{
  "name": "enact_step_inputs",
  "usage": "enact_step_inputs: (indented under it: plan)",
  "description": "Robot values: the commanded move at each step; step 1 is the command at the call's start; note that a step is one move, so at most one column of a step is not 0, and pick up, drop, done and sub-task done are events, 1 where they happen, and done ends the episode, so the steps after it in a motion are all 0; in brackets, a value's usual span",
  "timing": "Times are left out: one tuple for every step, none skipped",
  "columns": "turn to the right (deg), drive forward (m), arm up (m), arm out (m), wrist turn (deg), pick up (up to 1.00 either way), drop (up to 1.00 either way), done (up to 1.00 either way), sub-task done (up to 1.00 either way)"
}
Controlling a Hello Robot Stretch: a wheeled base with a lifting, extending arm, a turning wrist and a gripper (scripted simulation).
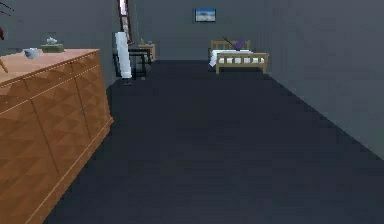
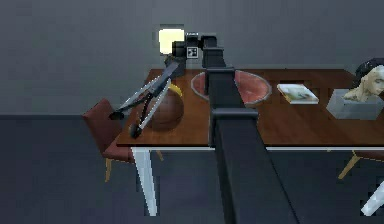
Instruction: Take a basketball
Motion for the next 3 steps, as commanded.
enact_step_inputs:
  plan:
    - [0.0,0.00,0.00,0.00,45.0,0.00,0.00,0.00,0.00]
    - [0.0,0.00,0.00,0.00,45.0,0.00,0.00,0.00,0.00]
    - [0.0,0.00,0.00,0.00,9.0,0.00,0.00,0.00,0.00]
